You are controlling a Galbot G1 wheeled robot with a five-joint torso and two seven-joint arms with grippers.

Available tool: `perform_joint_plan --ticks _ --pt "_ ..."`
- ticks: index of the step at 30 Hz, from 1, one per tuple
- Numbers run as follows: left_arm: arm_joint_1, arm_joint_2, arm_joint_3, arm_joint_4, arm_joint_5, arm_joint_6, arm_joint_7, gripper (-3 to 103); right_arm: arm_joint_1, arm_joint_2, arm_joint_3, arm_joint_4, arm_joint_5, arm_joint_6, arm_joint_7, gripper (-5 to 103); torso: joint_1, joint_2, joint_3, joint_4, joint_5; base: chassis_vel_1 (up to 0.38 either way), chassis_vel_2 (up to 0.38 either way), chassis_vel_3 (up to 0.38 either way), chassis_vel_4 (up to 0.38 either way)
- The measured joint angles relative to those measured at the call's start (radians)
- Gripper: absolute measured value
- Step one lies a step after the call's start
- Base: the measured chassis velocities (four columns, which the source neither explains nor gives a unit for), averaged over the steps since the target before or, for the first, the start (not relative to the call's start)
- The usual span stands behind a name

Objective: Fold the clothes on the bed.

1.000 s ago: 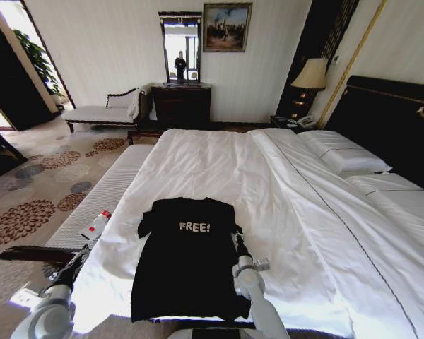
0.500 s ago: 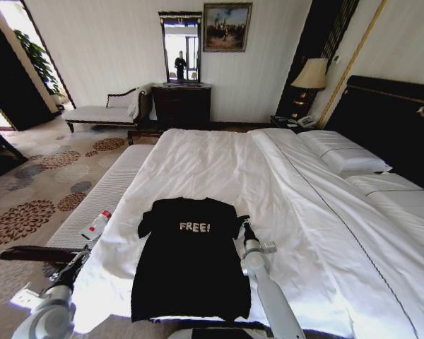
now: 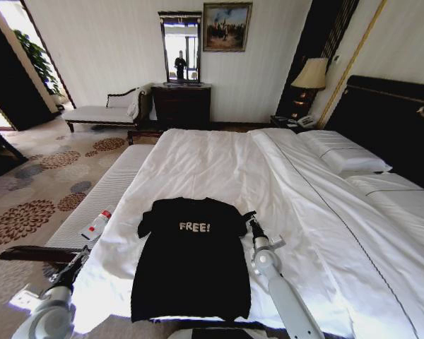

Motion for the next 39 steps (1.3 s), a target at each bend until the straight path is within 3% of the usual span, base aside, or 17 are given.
perform_joint_plan --ticks 12,16,18,20,22,24,27,30,32,35,36,39 --pt "0.003 -0.003 0.006 -0.002 0.006 -0.003 0.001 100 0.034 0.0 0.003 -0.067 -0.022 0.005 0.002 -3 0.0 0.0 0.0 0.0001 0.0001 0.0 0.0 0.0 0.0" --pt "0.011 -0.002 0.0 0.0 0.005 -0.009 0.003 100 0.045 0.003 0.003 -0.089 -0.046 0.007 0.011 18 0.0 0.0 0.0 0.0 0.0001 0.0 0.0 0.0 0.0" --pt "0.012 -0.001 -0.001 0.001 0.004 -0.009 0.003 100 0.045 0.004 0.004 -0.088 -0.047 0.007 0.013 18 0.0 0.0 0.0 0.0001 0.0002 0.0 0.0 0.0 0.0" --pt "0.014 0.001 -0.004 0.005 0.003 -0.012 0.004 100 0.031 0.009 0.024 -0.059 -0.048 0.007 0.025 29 0.0 0.0 0.0 0.0002 0.0002 0.0 0.0 0.0 0.0" --pt "0.013 0.001 -0.005 0.007 0.002 -0.014 0.004 100 0.009 0.017 0.053 -0.013 -0.026 0.008 0.036 40 0.0 0.0 0.0 -0.0001 0.0 0.0 0.0 0.0 0.0" --pt "0.013 0.001 -0.004 0.008 0.002 -0.014 0.004 100 -0.001 0.02 0.06 0.006 -0.016 0.008 0.038 40 0.0 0.0 0.0 -0.0001 -0.0001 0.0 0.0 0.0 0.0" --pt "0.007 0.0 0.006 0.009 0.007 -0.014 0.005 100 -0.091 0.035 0.067 0.098 0.022 0.003 0.063 56 0.0 0.0 0.0 -0.0001 0.0001 0.0 0.0 0.0 0.0" --pt "0.003 0.0 0.01 0.009 0.009 -0.014 0.005 100 -0.13 0.042 0.06 0.124 0.032 -0.006 0.082 61 0.0 0.0 0.0 -0.0003 0.0 0.0 0.0 0.0 0.0" --pt "0.0 0.0 0.017 0.005 0.014 -0.012 0.004 100 -0.183 0.061 0.043 0.148 0.055 -0.021 0.119 73 0.0 0.0 0.0 -0.0001 0.0001 0.0 0.0 0.0 0.0" --pt "-0.001 0.0 0.018 0.003 0.016 -0.011 0.004 100 -0.201 0.071 0.035 0.151 0.068 -0.025 0.129 78 0.0 0.0 0.0 0.0 0.0 0.0 0.0 0.0 0.0" --pt "-0.001 0.001 0.018 0.001 0.016 -0.01 0.003 100 -0.215 0.083 0.027 0.15 0.084 -0.028 0.131 89 0.0 0.0 0.0 0.0 0.0 0.0 0.0 0.0 0.0" --pt "0.003 0.003 0.016 -0.002 0.016 -0.01 0.003 100 -0.221 0.094 0.018 0.136 0.104 -0.032 0.127 97 0.0 0.0 0.0 0.0 0.0 0.0 0.0 0.0 0.0"
